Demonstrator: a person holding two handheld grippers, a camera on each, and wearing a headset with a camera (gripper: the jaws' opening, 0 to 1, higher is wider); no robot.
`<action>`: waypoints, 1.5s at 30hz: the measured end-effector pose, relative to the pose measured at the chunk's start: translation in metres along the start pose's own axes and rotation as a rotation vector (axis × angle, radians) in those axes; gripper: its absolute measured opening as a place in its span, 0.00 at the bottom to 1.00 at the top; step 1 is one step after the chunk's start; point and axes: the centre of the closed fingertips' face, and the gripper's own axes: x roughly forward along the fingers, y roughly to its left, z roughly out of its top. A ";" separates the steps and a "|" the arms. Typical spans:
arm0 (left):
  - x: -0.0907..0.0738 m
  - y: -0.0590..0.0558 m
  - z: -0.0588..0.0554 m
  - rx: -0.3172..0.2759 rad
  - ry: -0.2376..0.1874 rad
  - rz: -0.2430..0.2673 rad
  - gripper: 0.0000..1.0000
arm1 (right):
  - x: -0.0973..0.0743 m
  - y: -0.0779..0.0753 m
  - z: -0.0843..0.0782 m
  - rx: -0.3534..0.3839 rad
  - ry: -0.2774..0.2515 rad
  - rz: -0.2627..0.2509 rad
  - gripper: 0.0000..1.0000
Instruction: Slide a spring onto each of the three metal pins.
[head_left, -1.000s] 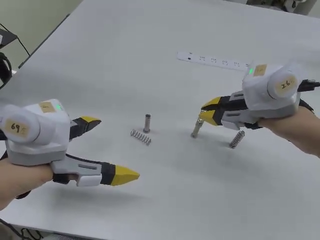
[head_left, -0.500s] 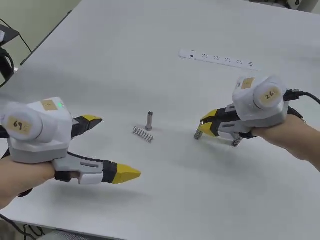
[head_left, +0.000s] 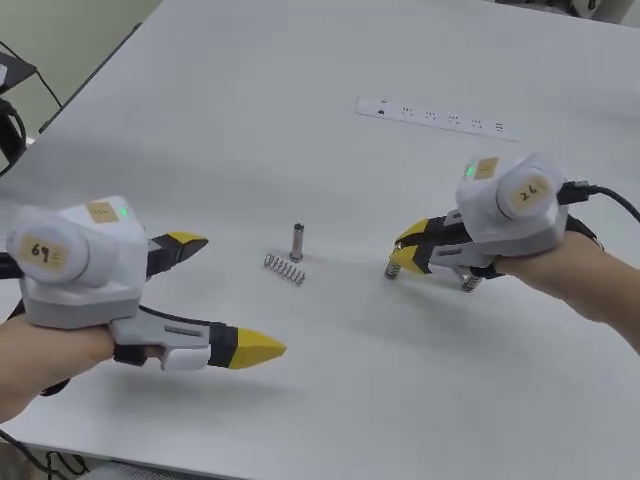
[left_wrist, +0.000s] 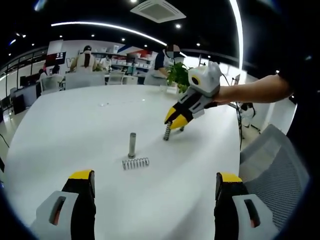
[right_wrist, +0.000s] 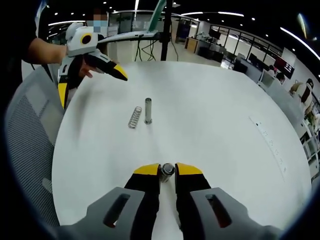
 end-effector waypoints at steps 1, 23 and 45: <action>0.000 0.000 0.000 0.001 0.001 0.000 0.98 | 0.000 0.000 0.000 0.001 0.002 0.000 0.11; -0.003 0.000 0.006 -0.008 -0.017 0.010 0.98 | -0.025 0.005 0.024 0.094 -0.129 -0.036 0.19; -0.005 -0.001 0.007 -0.018 -0.023 0.015 0.98 | -0.024 0.038 0.025 0.197 -0.227 0.000 0.17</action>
